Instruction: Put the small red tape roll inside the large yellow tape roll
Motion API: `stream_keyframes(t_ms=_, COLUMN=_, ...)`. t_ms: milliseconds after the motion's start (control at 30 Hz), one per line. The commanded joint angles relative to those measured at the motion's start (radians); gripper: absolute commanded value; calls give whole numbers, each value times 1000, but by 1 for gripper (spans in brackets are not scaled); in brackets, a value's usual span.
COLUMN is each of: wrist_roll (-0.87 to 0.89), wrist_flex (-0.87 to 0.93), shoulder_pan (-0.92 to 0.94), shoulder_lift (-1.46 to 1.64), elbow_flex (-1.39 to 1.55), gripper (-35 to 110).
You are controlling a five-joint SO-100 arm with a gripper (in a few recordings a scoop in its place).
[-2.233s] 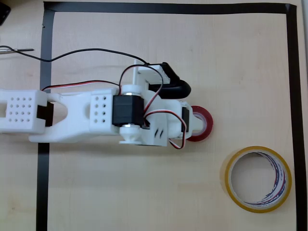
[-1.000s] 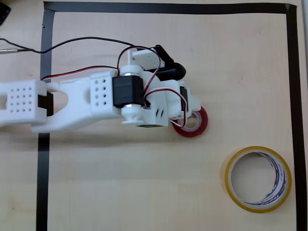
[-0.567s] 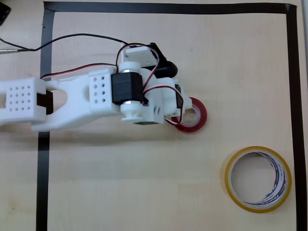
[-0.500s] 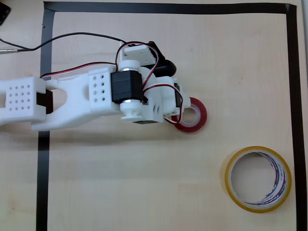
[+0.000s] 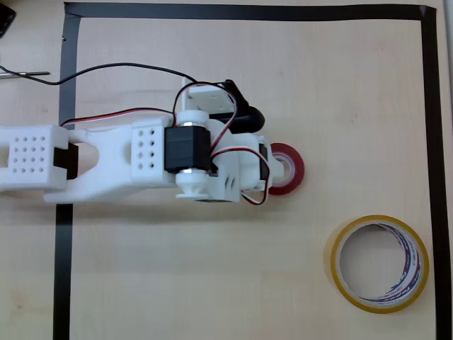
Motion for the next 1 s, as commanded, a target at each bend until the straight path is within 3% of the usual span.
stream_keyframes(t_ms=0, wrist_roll=-11, wrist_flex=-15, shoulder_pan=-20, shoulder_lift=37, elbow_flex=-29, gripper=15)
stream_keyframes(t_ms=333, wrist_roll=-3, wrist_flex=-8, shoulder_pan=-69, shoulder_lift=-14, elbow_flex=-31, gripper=14)
stream_keyframes(t_ms=500, wrist_roll=-9, wrist_flex=-25, shoulder_pan=-55, shoulder_lift=-32, elbow_flex=-31, gripper=0)
stream_keyframes(t_ms=800, wrist_roll=-11, wrist_flex=6, shoulder_pan=-40, shoulder_lift=0, elbow_flex=-29, gripper=0)
stream_keyframes(t_ms=967, wrist_roll=-144, wrist_flex=-64, shoulder_pan=-3, shoulder_lift=120, elbow_flex=-28, gripper=0)
